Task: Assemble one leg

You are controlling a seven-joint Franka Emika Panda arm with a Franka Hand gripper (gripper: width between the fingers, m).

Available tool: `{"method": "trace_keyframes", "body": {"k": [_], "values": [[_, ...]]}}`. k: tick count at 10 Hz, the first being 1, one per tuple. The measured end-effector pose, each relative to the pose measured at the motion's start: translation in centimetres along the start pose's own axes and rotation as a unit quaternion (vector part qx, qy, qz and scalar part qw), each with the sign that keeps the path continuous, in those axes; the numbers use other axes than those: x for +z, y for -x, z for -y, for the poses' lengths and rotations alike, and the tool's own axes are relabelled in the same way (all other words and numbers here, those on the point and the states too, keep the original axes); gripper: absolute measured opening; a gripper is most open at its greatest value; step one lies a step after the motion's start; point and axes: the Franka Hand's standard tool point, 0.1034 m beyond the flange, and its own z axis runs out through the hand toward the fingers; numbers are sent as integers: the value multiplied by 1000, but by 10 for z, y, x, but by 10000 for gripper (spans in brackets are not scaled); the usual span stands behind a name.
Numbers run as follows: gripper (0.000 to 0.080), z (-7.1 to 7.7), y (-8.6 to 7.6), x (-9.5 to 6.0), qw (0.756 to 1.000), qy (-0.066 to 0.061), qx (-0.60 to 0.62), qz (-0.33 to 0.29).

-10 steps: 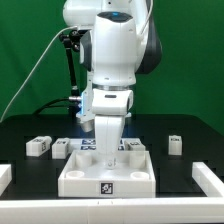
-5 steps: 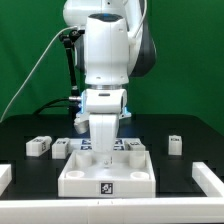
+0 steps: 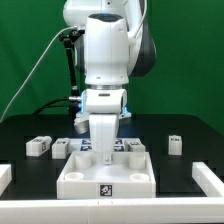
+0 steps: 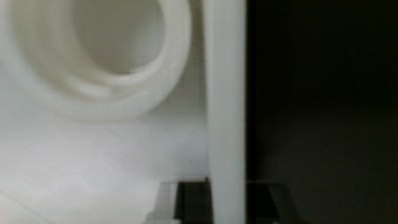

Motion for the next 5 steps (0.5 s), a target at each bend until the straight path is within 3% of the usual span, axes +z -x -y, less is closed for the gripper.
{"method": "trace_keyframes", "body": {"k": [5], "values": [[54, 0, 0, 0, 1000, 0, 0, 0]]}}
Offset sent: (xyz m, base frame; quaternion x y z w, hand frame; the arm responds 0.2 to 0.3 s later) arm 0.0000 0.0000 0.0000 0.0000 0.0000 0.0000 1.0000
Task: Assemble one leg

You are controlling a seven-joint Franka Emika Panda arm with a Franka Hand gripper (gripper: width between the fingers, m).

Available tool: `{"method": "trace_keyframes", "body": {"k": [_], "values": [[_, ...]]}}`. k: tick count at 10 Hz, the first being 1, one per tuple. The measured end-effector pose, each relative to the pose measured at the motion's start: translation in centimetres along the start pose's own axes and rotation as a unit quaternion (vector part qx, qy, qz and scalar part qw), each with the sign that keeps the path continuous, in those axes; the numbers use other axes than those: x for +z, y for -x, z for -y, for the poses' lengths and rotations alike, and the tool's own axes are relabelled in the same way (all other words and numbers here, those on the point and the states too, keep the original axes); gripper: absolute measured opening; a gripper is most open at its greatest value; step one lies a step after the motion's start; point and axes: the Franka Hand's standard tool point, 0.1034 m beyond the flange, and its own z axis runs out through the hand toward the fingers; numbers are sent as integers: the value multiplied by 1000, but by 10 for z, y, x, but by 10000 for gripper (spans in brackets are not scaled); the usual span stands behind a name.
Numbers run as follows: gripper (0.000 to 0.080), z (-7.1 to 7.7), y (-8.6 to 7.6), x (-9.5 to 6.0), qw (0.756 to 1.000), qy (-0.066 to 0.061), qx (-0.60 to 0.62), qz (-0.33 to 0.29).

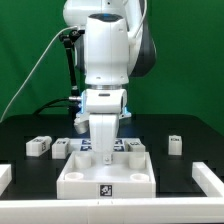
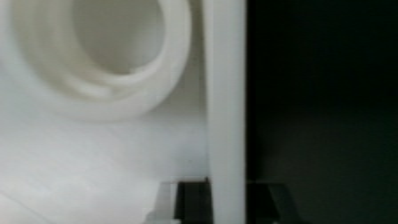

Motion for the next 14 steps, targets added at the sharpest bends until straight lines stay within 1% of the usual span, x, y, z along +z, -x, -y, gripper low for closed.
{"method": "trace_keyframes", "body": {"k": [2, 3, 7, 8, 9, 11, 13, 14], "values": [[54, -16, -12, 0, 1000, 12, -25, -5], [55, -19, -14, 0, 999, 19, -30, -9], [55, -19, -14, 0, 999, 19, -30, -8], [55, -19, -21, 0, 999, 19, -38, -11], [55, -19, -32, 0, 999, 20, -46, -13], [55, -22, -61, 1, 998, 18, -62, -12], [55, -29, -77, 1, 998, 19, -65, -11], [55, -31, -78, 1, 998, 18, -61, -11]]}}
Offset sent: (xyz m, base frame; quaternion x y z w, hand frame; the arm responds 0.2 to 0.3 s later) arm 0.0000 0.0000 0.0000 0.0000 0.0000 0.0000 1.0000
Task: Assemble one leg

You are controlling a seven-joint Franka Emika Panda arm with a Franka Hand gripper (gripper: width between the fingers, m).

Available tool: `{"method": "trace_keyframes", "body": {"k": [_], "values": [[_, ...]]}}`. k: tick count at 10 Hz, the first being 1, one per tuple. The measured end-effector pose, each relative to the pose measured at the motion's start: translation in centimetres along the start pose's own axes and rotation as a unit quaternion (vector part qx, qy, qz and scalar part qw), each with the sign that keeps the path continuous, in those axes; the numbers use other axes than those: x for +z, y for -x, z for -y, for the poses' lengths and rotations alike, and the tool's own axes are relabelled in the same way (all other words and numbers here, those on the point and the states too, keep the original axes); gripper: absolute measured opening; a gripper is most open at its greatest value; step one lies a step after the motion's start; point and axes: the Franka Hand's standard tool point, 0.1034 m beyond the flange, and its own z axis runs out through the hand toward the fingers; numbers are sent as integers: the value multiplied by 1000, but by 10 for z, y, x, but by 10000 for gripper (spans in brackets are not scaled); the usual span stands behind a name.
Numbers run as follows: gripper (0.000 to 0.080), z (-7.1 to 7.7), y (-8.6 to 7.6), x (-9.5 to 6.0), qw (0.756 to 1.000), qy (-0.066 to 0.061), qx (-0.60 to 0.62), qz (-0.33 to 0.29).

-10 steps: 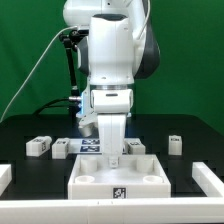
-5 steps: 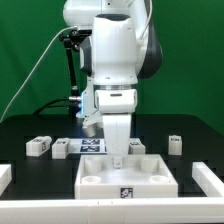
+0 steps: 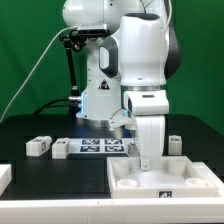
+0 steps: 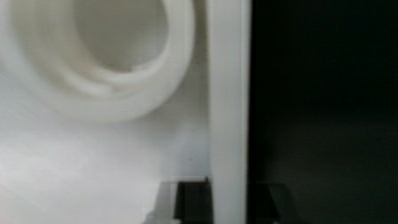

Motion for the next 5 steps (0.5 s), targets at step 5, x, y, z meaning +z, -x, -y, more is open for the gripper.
{"method": "trace_keyframes", "body": {"k": [5], "values": [[55, -12, -2, 0, 1000, -4, 8, 3]]}}
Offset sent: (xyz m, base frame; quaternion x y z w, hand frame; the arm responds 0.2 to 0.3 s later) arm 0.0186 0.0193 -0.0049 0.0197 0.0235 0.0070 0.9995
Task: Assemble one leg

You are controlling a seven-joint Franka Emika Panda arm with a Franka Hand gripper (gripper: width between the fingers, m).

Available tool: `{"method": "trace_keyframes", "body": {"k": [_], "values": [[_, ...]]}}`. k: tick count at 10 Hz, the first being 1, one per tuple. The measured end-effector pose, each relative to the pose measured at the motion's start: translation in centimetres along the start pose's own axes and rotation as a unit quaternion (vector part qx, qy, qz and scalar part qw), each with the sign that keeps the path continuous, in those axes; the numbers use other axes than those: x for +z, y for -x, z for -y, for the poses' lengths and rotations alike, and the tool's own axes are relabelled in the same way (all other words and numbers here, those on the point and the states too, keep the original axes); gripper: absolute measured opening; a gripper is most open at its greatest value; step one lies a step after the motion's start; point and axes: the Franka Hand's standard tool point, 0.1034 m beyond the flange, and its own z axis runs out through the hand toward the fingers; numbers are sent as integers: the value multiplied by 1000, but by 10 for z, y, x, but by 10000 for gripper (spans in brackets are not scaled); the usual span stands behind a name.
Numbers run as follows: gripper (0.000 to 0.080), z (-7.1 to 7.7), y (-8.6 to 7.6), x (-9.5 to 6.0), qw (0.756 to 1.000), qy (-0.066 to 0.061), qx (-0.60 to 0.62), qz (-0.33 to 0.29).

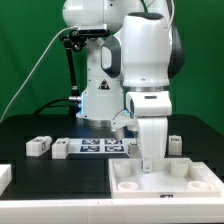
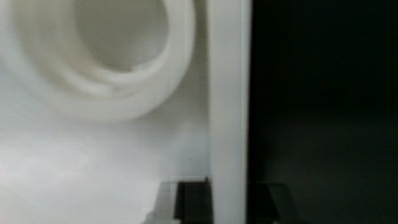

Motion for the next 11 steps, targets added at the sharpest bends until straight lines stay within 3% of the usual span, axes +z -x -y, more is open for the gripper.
{"method": "trace_keyframes", "body": {"k": [2, 5, 8, 9, 11], "values": [[55, 0, 0, 0, 1000, 6, 4, -2], [55, 0, 1, 0, 1000, 5, 6, -2], [502, 0, 1, 0, 1000, 5, 6, -2], [602, 0, 1, 0, 1000, 5, 6, -2], [640, 0, 1, 0, 1000, 5, 7, -2]]}}
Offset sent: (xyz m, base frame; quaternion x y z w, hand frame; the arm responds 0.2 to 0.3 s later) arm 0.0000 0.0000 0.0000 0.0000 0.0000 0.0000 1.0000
